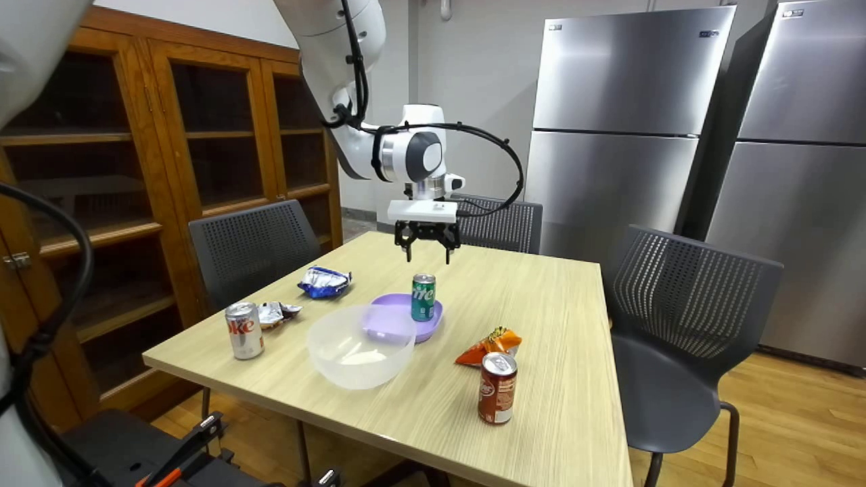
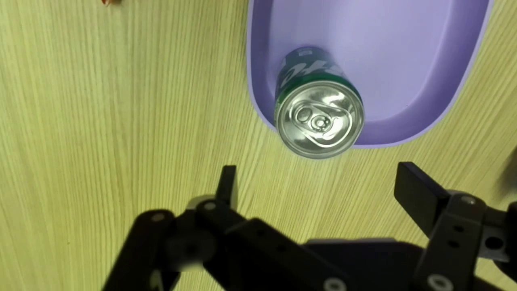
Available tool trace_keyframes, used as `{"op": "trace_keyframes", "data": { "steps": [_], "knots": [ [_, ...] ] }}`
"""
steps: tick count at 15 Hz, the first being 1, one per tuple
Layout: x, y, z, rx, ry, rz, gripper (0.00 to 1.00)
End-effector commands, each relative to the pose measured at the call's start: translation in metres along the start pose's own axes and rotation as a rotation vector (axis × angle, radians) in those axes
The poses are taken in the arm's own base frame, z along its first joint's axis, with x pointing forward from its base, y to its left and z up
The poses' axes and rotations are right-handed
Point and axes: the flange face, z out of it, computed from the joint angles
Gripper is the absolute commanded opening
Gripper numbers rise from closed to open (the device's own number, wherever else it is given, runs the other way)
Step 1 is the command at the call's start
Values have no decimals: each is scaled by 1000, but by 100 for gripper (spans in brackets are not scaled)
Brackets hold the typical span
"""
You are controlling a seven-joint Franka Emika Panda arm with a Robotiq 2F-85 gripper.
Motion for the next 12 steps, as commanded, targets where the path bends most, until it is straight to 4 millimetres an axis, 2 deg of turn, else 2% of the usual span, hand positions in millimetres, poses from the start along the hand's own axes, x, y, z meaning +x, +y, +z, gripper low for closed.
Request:
{"op": "trace_keyframes", "data": {
  "steps": [1, 2, 7, 12],
  "knots": [
    [-12, 7, -25, -7, 13, 35, 100],
    [-1, 6, -9, -7, 8, 10, 100],
    [-6, 9, -16, -10, 9, 16, 100],
    [-21, 45, -10, -36, 0, 107, 100]
  ]
}}
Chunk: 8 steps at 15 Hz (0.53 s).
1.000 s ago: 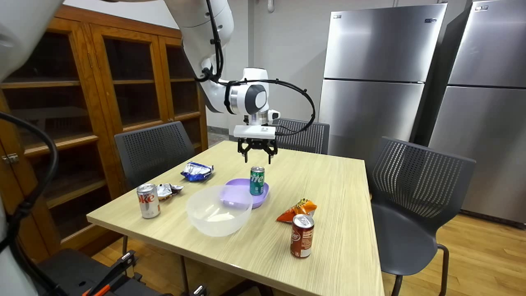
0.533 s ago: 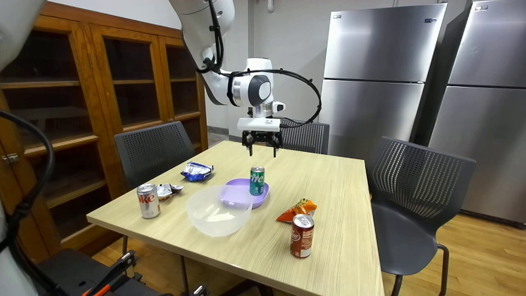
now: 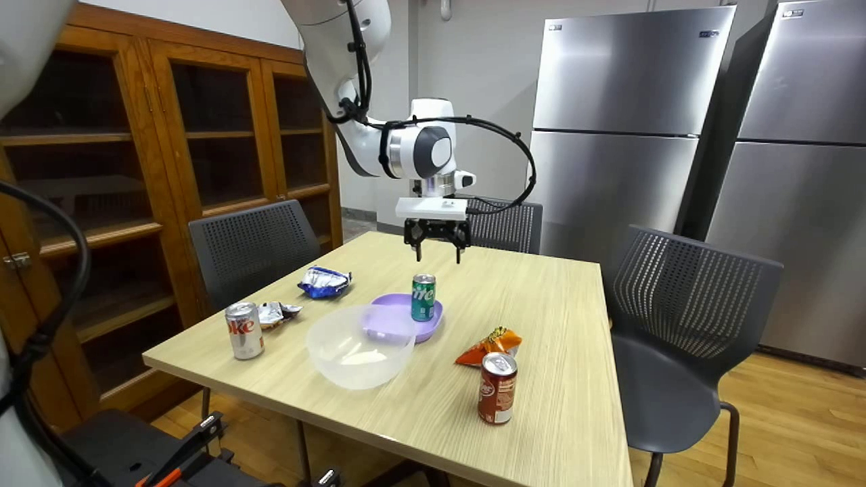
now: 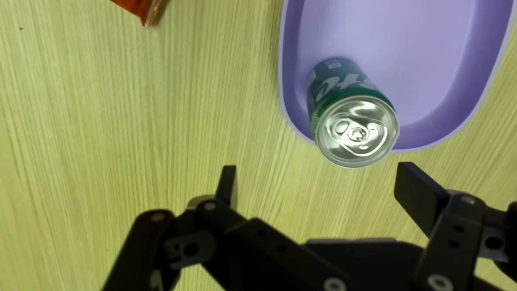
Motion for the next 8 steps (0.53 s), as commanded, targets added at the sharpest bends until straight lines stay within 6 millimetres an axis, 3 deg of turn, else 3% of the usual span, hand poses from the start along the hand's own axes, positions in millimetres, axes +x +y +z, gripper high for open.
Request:
{"op": "trace_keyframes", "data": {
  "steps": [1, 8],
  "knots": [
    [-9, 31, 0, -20, 0, 85, 100],
    [-36, 81, 10, -55, -44, 199, 100]
  ]
}}
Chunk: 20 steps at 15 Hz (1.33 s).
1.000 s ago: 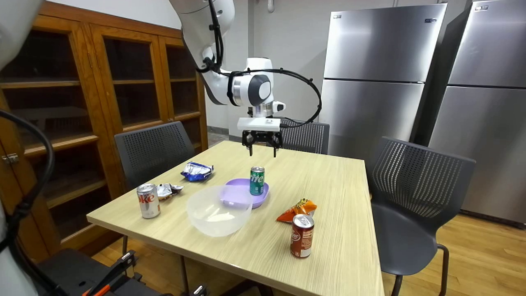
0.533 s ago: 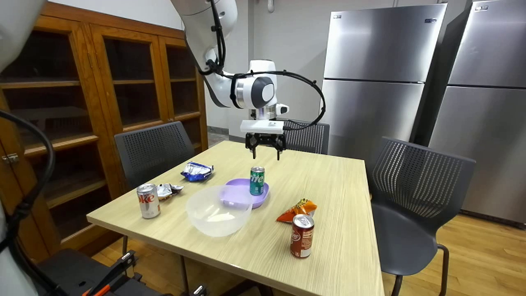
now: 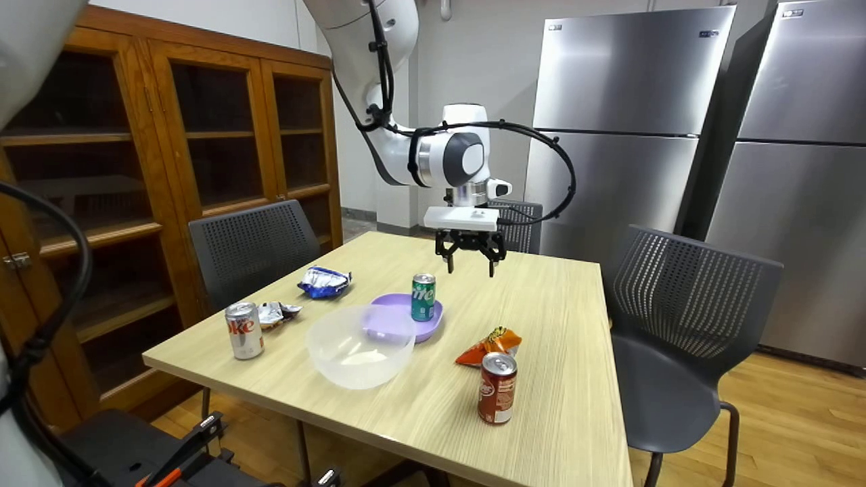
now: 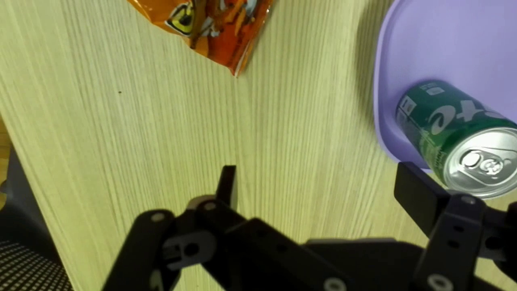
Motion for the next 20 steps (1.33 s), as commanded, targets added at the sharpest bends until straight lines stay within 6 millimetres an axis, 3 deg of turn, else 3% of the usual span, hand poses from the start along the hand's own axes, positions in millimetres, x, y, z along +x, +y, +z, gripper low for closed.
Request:
{"op": "trace_keyframes", "data": {
  "steps": [1, 9, 14, 20],
  "knots": [
    [-5, 20, 4, -16, -13, 94, 100],
    [-37, 46, 20, -30, -69, 327, 100],
    [-59, 46, 38, 10, -111, 344, 100],
    [-69, 49, 57, 41, -150, 376, 100]
  ]
}}
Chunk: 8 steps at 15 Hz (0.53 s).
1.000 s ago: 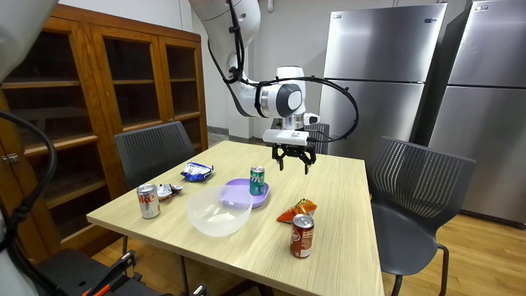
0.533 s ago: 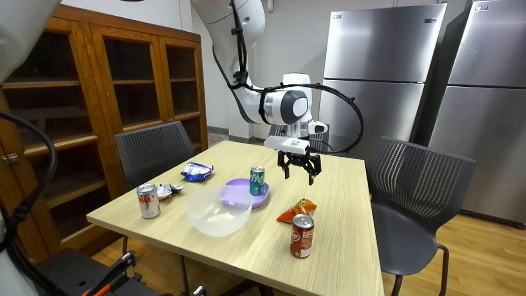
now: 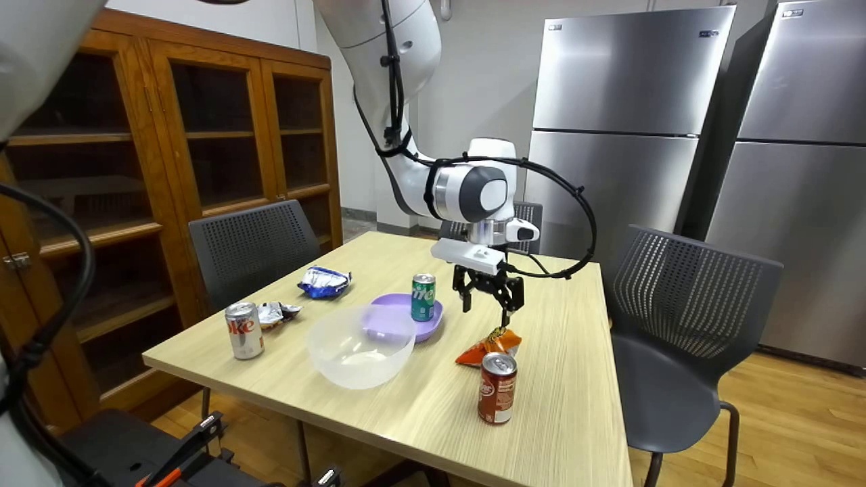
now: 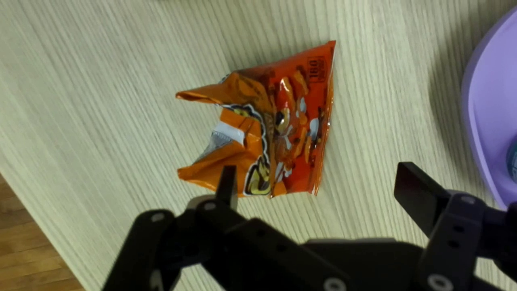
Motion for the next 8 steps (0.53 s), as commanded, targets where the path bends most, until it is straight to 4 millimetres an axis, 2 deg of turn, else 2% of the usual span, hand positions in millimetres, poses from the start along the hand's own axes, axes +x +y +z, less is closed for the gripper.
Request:
{"op": "trace_keyframes", "data": {
  "steps": [1, 6, 7, 8],
  "knots": [
    [-2, 4, 4, 25, -25, 15, 100],
    [0, 5, 15, 24, -42, 26, 100],
    [0, 5, 16, 24, -42, 31, 82],
    [1, 5, 17, 27, -44, 30, 74]
  ]
}}
